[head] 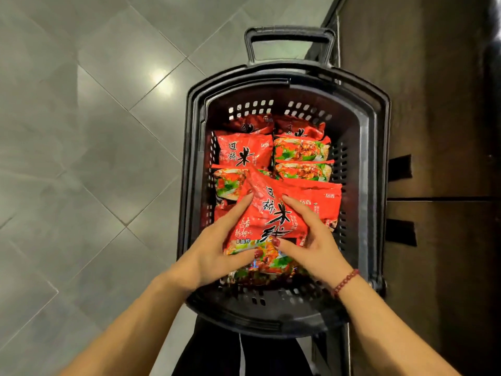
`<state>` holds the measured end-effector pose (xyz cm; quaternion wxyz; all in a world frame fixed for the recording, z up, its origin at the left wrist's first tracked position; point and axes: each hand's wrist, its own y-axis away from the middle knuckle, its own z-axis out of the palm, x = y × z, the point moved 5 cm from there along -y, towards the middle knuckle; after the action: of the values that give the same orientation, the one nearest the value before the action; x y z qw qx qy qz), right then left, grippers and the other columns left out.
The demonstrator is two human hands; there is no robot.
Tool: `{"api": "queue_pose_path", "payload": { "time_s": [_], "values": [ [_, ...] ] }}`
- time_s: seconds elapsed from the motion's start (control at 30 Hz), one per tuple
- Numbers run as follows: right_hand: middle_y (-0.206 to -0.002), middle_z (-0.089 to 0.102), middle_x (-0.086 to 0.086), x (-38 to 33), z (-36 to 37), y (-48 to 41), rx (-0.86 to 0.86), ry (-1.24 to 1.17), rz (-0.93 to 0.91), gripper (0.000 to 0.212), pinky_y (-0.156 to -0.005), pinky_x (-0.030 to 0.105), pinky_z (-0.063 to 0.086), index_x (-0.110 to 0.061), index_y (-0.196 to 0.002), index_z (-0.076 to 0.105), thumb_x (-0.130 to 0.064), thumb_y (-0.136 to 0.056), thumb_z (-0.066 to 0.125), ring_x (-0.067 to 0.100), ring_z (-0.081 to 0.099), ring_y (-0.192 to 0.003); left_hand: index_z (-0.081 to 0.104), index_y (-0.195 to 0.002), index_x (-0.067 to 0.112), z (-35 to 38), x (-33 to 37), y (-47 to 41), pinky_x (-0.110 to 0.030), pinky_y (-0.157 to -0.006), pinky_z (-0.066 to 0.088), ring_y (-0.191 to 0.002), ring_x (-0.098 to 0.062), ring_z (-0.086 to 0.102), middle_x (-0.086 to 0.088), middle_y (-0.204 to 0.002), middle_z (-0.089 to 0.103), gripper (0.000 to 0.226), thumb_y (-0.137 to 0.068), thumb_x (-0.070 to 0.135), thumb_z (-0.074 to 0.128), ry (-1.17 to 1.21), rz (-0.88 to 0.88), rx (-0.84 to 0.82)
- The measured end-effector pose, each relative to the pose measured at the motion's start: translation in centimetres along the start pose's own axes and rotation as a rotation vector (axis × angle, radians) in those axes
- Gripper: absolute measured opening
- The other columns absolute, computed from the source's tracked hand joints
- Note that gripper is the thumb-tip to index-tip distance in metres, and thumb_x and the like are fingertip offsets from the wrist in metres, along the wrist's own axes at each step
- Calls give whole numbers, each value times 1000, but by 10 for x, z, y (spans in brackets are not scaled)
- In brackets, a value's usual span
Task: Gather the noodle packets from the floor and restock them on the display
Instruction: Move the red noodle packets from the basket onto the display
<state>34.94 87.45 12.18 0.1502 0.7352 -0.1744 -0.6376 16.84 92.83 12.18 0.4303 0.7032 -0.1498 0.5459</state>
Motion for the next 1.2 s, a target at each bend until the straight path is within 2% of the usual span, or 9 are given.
{"api": "queue_pose_path", "payload": {
  "time_s": [0.1,0.2,0.3,0.37,0.53,0.63,0.83,0.97,1.2],
  "values": [
    [-145,39,-23,12,6,-7,-4,95,-16,70,-110,17,33,-47,-137,37,-10,-86,69,-4,35,-135,25,-146,53,5,-12,-6,-38,-98,52,-122,-8,57,24,-138,48,82,-87,18,71,180,-63,95],
    [-136,43,-17,34,-8,-12,190,100,75,55,-90,1,37,-43,-135,39,-9,-95,55,-22,43,-111,27,-143,55,9,-26,-7,-38,-98,52,-124,-6,55,17,-144,42,83,-88,10,68,274,-107,223],
    [-128,45,1,64,-38,-8,487,326,173,54,-81,-4,32,-32,-140,45,-9,-93,58,-2,47,-109,25,-138,66,12,-38,-4,-49,-104,45,-131,-10,49,20,-147,40,83,-88,18,71,248,-145,335],
    [-133,38,7,80,-47,-7,488,466,246,63,-92,4,29,-28,-144,41,-7,-89,63,15,43,-120,23,-137,68,14,-45,-1,-50,-105,44,-131,-9,48,18,-146,42,83,-87,21,71,220,-164,389],
    [-143,21,15,94,-37,-16,460,762,369,76,-102,44,42,-41,-147,27,-20,-87,69,31,31,-131,24,-136,67,19,-59,9,-48,-102,48,-123,-8,54,12,-145,42,86,-89,11,69,215,-237,439],
    [-146,19,20,100,-30,-21,403,884,444,77,-102,48,41,-49,-148,13,-33,-91,62,36,29,-132,23,-135,67,20,-62,10,-46,-103,47,-124,-5,52,12,-148,38,87,-89,8,67,203,-260,433],
    [-120,37,9,116,-24,-26,261,587,378,82,-100,39,42,-63,-139,1,-39,-89,62,30,50,-105,24,-134,61,18,-54,9,-31,-97,51,-112,11,54,31,-133,40,84,-90,3,64,250,-254,451],
    [-116,35,7,109,-24,-19,338,375,295,73,-81,-1,32,-46,-144,28,-10,-90,64,6,47,-86,24,-137,57,16,-49,11,-34,-100,50,-122,0,53,20,-143,40,83,-89,4,65,264,-225,449],
    [-118,52,1,78,-28,3,403,199,279,57,-103,21,35,-33,-134,53,-5,-86,68,7,48,-109,27,-141,55,1,-13,22,-43,-106,45,-126,-1,51,24,-143,43,86,-87,3,68,248,-143,451]
  ]
}}
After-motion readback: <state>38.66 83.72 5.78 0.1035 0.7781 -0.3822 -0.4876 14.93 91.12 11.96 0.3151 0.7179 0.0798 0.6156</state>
